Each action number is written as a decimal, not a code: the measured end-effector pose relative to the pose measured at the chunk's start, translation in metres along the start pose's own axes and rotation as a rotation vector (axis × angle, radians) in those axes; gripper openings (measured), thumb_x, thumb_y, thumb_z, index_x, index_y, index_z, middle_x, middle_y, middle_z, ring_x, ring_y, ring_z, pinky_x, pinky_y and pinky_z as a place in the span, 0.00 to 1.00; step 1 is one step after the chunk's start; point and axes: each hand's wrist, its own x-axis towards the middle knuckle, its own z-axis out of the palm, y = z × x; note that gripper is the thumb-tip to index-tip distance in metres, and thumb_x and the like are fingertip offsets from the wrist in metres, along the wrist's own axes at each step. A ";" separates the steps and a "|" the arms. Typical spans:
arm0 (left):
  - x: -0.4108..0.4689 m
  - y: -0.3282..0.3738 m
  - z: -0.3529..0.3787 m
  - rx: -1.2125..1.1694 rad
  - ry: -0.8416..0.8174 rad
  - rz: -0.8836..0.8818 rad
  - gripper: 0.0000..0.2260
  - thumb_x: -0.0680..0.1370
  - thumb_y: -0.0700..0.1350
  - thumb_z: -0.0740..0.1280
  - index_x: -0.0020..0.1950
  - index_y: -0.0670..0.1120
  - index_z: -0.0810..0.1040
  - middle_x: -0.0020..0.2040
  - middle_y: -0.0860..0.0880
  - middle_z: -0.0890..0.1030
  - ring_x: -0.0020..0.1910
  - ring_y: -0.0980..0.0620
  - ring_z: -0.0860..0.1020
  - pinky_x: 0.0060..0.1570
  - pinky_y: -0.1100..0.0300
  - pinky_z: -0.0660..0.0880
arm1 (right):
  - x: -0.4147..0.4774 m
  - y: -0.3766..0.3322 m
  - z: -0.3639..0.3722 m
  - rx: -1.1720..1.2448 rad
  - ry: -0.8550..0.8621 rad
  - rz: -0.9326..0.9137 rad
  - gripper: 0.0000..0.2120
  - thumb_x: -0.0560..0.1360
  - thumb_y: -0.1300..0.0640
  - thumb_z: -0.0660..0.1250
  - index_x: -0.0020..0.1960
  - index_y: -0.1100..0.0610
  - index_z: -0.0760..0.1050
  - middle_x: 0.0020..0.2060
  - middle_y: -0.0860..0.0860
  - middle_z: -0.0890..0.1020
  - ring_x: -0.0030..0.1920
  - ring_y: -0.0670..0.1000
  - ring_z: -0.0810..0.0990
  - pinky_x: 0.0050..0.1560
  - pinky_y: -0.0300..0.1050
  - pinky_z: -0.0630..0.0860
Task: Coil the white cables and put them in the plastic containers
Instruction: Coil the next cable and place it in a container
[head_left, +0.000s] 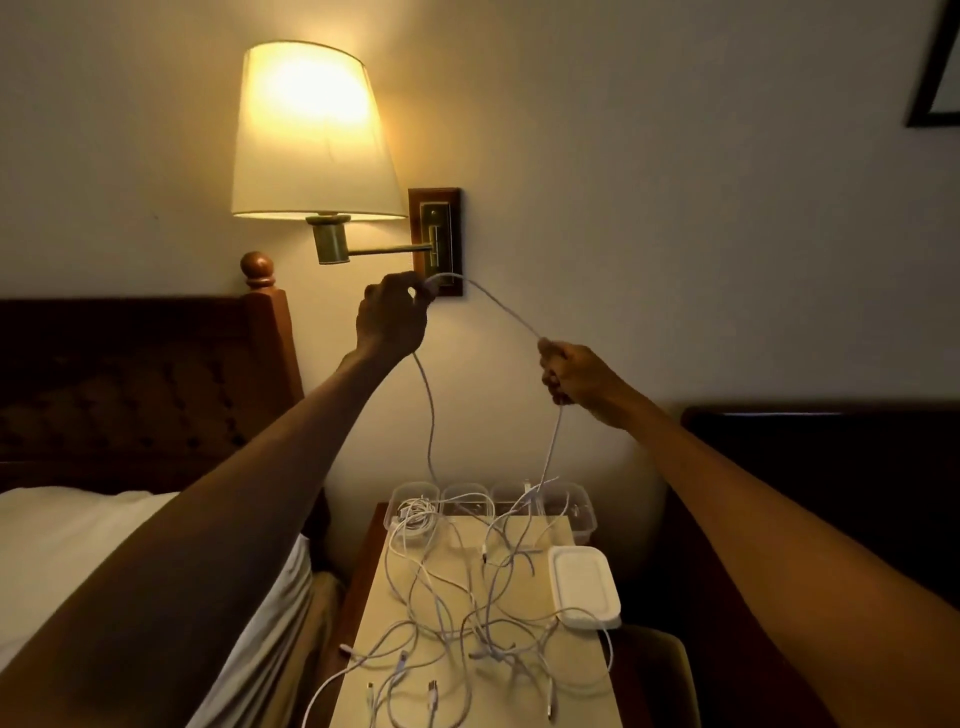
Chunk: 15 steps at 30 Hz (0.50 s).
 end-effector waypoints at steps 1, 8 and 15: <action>0.000 -0.001 -0.002 0.019 -0.082 -0.038 0.10 0.81 0.48 0.65 0.57 0.45 0.81 0.52 0.45 0.83 0.44 0.48 0.81 0.41 0.58 0.74 | 0.003 -0.006 0.002 0.043 0.060 -0.054 0.16 0.83 0.47 0.55 0.41 0.55 0.68 0.31 0.49 0.70 0.32 0.47 0.67 0.35 0.41 0.69; 0.002 0.008 -0.012 0.128 -0.218 0.036 0.41 0.73 0.51 0.74 0.78 0.52 0.53 0.72 0.39 0.67 0.67 0.35 0.69 0.60 0.39 0.73 | 0.018 -0.048 0.018 -0.048 0.078 -0.298 0.18 0.82 0.47 0.57 0.40 0.57 0.72 0.31 0.50 0.70 0.31 0.46 0.68 0.34 0.39 0.69; 0.004 0.015 -0.033 0.334 -0.155 0.438 0.09 0.81 0.41 0.63 0.57 0.48 0.80 0.49 0.49 0.83 0.46 0.49 0.81 0.44 0.52 0.79 | 0.018 -0.059 0.029 -0.073 0.008 -0.300 0.17 0.81 0.47 0.60 0.44 0.60 0.76 0.31 0.51 0.72 0.29 0.46 0.69 0.31 0.37 0.70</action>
